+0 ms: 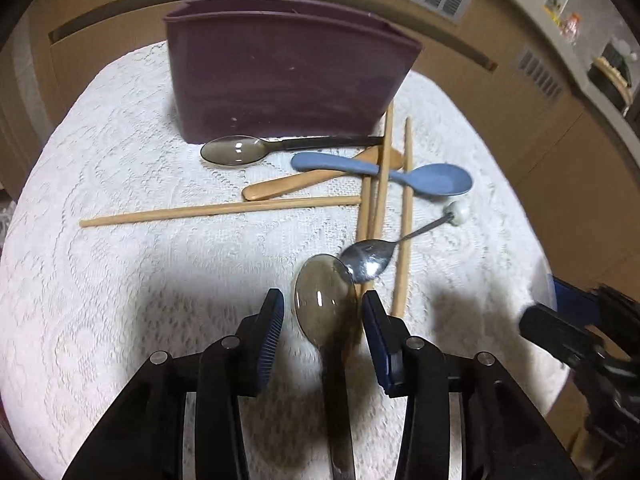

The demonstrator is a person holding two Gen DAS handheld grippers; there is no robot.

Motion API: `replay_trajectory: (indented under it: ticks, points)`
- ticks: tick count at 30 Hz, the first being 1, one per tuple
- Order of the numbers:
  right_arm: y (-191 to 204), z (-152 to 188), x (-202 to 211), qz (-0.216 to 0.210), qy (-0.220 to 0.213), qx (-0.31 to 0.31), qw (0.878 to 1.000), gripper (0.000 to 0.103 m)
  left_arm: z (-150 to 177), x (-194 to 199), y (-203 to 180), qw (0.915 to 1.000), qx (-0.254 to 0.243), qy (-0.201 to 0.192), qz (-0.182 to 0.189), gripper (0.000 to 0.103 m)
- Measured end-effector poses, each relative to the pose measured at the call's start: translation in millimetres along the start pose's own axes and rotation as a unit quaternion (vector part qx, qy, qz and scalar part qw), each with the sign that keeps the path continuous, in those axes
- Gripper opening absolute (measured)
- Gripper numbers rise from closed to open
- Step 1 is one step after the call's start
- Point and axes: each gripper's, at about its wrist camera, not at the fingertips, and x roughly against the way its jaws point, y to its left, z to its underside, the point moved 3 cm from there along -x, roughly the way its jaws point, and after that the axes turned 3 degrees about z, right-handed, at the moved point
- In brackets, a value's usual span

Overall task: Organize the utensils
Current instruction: 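Grasp the translucent brown spoon with the left tool while the right tool holds the white spoon, then carry both spoons over the purple caddy and open both tools to drop them in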

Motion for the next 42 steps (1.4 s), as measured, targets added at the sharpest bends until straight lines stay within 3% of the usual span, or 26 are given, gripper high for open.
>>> replay_trajectory:
  ticks: [9,11,13,15,22,29,34,37,42]
  points:
    - [-6.0,-3.7,-1.8,0.002,0.002,-0.01,1.0,0.032,-8.6,-10.2,-4.8,0.9999,-0.002,-0.001,-0.013,0.05]
    - [-9.7,-6.0,-2.0,0.005,0.002,-0.019,1.0,0.032,-6.5,-11.5,-10.7,0.9995,-0.018,-0.01,-0.024,0.047]
    - [-12.7,-8.1,-1.5,0.009,0.001,-0.025,1.0,0.032,-2.8,-10.8,-17.1,0.9992,-0.033,-0.016,-0.016,0.033]
    - [-14.0,-10.2,0.0,0.012,-0.002,-0.027,1.0,0.032,0.9,-8.7,-21.6,0.9986,-0.041,-0.024,-0.025,0.033]
    - [-12.9,-15.9,6.5,0.004,-0.008,-0.025,1.0,0.032,3.4,15.8,-16.0,0.9975,-0.019,-0.067,-0.009,0.033]
    - [-8.4,-25.9,19.5,-0.008,-0.024,-0.017,1.0,0.032,-14.8,70.3,-15.1,0.9899,-0.025,-0.139,-0.01,0.033]
    - [-5.9,-62.9,57.7,-0.033,-0.078,-0.017,0.996,0.032,-56.5,140.5,-20.5,0.9753,-0.039,-0.217,0.016,0.033]
    - [-1.9,-108.2,103.9,-0.046,-0.147,-0.004,0.988,0.032,-94.1,195.3,-33.5,0.9569,-0.071,-0.281,0.018,0.033]
    - [7.7,-181.5,153.1,-0.109,-0.212,0.011,0.971,0.032,-155.6,254.0,-50.4,0.9255,-0.108,-0.363,0.001,0.033]
